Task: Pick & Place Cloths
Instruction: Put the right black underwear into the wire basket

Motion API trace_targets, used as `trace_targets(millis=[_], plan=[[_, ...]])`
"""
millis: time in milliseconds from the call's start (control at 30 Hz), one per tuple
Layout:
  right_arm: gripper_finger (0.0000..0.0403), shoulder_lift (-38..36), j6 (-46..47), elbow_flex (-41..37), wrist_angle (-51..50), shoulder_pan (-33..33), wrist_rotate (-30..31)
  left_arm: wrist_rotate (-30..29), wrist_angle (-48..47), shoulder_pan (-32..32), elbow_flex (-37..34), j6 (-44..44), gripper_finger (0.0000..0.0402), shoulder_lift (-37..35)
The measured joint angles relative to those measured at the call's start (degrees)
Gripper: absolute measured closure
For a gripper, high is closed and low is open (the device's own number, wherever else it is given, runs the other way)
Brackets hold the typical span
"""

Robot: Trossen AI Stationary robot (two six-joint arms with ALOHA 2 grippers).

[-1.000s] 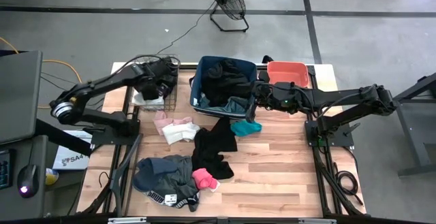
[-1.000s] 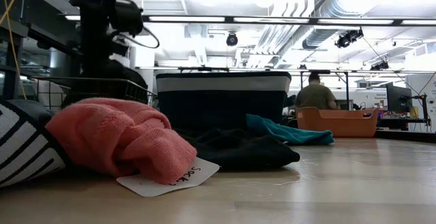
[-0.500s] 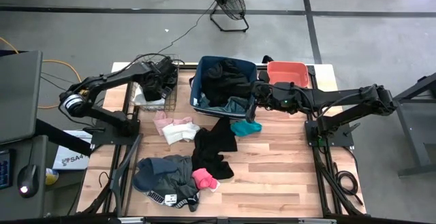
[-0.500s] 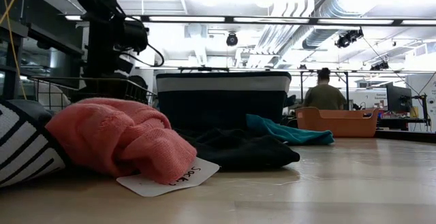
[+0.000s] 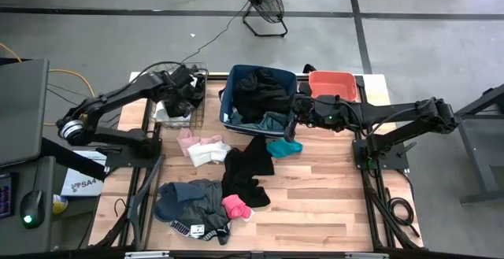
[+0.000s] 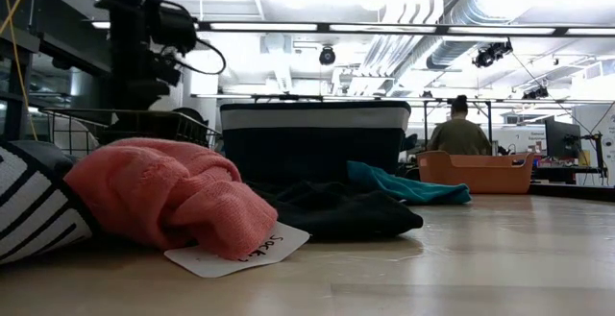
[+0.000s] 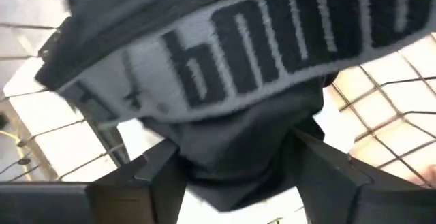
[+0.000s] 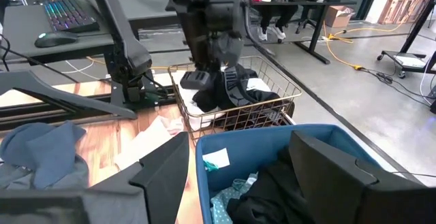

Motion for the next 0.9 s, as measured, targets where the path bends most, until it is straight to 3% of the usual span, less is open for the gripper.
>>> trace_targets(millis=[200,367,533,733,900], plan=[[0.0158,0.0,0.0,0.0,0.04,0.0,0.0,-0.18,0.75,0.0,0.0,-3.08,0.0169,-5.33],[0.0158,0.0,0.0,0.0,0.02,0.0,0.0,-0.2,2.18,0.0,0.0,-3.54,0.0194,-8.08],[0.0158,0.0,0.01,0.0,0.0,0.0,0.0,-0.41,3.69,0.0,0.0,-3.97,0.0258,-9.13],[0.0158,0.0,0.02,0.0,0.0,0.0,0.0,-0.14,8.6,0.0,0.0,-3.91,0.0385,-9.07],[0.0158,0.0,0.02,0.0,-0.02,0.0,0.0,1.68,13.52,0.0,-0.01,-3.93,0.0394,-8.37]])
